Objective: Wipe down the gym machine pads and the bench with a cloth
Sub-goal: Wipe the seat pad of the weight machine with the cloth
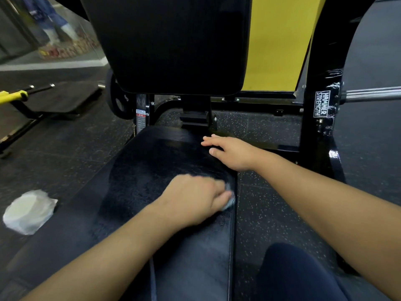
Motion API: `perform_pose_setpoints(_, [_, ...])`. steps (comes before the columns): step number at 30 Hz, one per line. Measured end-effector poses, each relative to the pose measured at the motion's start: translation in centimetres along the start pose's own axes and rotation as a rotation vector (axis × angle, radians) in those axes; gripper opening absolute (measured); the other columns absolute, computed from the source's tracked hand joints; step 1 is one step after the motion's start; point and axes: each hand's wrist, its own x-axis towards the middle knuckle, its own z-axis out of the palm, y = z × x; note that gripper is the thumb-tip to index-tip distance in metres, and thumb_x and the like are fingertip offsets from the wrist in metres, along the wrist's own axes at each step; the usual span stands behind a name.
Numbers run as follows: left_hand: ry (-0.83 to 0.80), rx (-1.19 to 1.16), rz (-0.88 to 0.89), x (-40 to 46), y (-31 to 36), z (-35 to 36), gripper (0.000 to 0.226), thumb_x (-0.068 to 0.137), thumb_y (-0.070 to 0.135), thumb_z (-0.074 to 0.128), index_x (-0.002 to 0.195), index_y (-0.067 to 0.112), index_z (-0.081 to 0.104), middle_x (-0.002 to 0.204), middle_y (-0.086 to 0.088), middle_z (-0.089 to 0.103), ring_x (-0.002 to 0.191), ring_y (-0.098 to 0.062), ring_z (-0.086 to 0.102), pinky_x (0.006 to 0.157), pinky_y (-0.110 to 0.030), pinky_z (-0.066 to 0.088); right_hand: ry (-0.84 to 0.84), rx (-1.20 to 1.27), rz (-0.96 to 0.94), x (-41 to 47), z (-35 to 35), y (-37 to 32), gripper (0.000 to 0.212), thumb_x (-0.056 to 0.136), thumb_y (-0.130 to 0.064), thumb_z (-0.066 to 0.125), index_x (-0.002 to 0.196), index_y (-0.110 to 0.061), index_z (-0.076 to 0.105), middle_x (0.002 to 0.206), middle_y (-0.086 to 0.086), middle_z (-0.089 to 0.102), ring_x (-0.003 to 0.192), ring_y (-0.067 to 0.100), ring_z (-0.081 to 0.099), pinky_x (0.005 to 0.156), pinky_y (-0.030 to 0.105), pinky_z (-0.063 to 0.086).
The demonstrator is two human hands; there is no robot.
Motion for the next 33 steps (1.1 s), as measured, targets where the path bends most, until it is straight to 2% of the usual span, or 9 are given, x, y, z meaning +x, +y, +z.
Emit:
perform_pose_setpoints(5, [0.102,0.011,-0.078,3.4,1.3,1.3,0.035,0.108,0.051,0.031,0.094,0.027,0.053,0.104,-0.001,0.069,0.095,-0.028,0.067,0.072,-0.036,0.036,-0.024,0.023,0.014,0.0,-1.1,0.0,0.041,0.109,-0.021,0.051,0.149,-0.030,0.054,0.163,-0.014,0.037,0.155,0.003,0.020,0.127,0.032,0.014])
perform_pose_setpoints(7, [0.144,-0.034,-0.031,0.6,1.5,1.6,0.032,0.107,0.052,0.032,0.088,0.030,0.046,0.098,-0.001,0.069,0.087,-0.028,0.067,0.068,-0.036,0.040,-0.018,0.027,0.008,-0.2,-0.8,0.2,0.041,0.109,-0.021,0.050,0.149,-0.031,0.053,0.163,-0.016,0.036,0.155,0.002,0.018,0.126,0.030,0.013])
perform_pose_setpoints(10, [0.014,-0.049,0.062,-4.4,1.5,1.4,0.035,0.106,0.057,0.027,0.085,0.029,0.034,0.096,-0.002,0.067,0.079,-0.030,0.065,0.063,-0.037,0.039,-0.026,0.038,0.007,-0.3,-0.4,0.2,0.042,0.111,-0.022,0.045,0.151,-0.032,0.049,0.165,-0.018,0.031,0.155,0.001,0.013,0.125,0.030,0.012])
perform_pose_setpoints(13, [-0.034,-0.015,0.037,-4.6,1.0,0.8,0.038,0.106,0.059,0.026,0.085,0.028,0.034,0.101,-0.002,0.066,0.082,-0.030,0.064,0.064,-0.036,0.038,-0.043,0.037,0.010,-0.2,-0.6,-0.2,0.042,0.111,-0.021,0.044,0.152,-0.031,0.048,0.166,-0.017,0.030,0.156,0.002,0.012,0.121,0.025,0.011])
perform_pose_setpoints(16, [0.036,0.003,-0.116,-0.3,0.2,0.8,0.036,0.106,0.056,0.028,0.089,0.030,0.045,0.106,-0.002,0.069,0.094,-0.029,0.068,0.073,-0.037,0.043,-0.044,0.019,0.015,0.0,-1.0,-0.4,0.042,0.110,-0.019,0.047,0.150,-0.030,0.051,0.165,-0.014,0.033,0.155,0.003,0.015,0.121,0.025,0.012])
perform_pose_setpoints(20, [0.092,0.002,-0.178,2.2,0.3,1.3,0.039,0.107,0.050,0.032,0.102,0.023,0.059,0.107,-0.003,0.070,0.099,-0.030,0.067,0.071,-0.039,0.033,-0.052,0.010,0.015,0.2,-1.1,-0.3,0.042,0.109,-0.021,0.049,0.149,-0.032,0.052,0.164,-0.017,0.034,0.154,0.000,0.016,0.122,0.026,0.013])
perform_pose_setpoints(26, [0.013,-0.035,-0.060,-4.0,0.1,1.0,0.035,0.107,0.056,0.028,0.086,0.029,0.037,0.098,-0.002,0.067,0.085,-0.029,0.065,0.064,-0.037,0.038,-0.023,-0.001,0.000,-0.5,0.0,0.0,0.044,0.110,-0.033,0.044,0.154,-0.037,0.043,0.165,-0.024,0.026,0.154,-0.005,0.007,0.126,0.029,0.008])
perform_pose_setpoints(30, [-0.005,0.062,-0.296,-5.6,-4.5,1.4,0.040,0.103,0.065,0.023,0.094,0.032,0.043,0.115,0.004,0.068,0.101,-0.023,0.069,0.074,-0.036,0.046,-0.024,-0.151,-0.028,-1.2,1.4,-1.0,0.054,0.110,-0.045,0.036,0.162,-0.034,0.027,0.170,-0.019,0.011,0.156,-0.001,-0.003,0.124,0.027,-0.007])
perform_pose_setpoints(33, [-0.024,0.063,-0.663,-7.9,-12.4,1.7,0.050,0.100,0.070,0.024,0.112,0.032,0.055,0.119,0.002,0.072,0.109,-0.031,0.069,0.087,-0.037,0.051,-0.045,-0.245,-0.023,-1.7,2.0,-1.9,0.058,0.110,-0.049,0.027,0.164,-0.033,0.017,0.171,-0.020,0.005,0.156,-0.001,-0.008,0.127,0.034,-0.011])
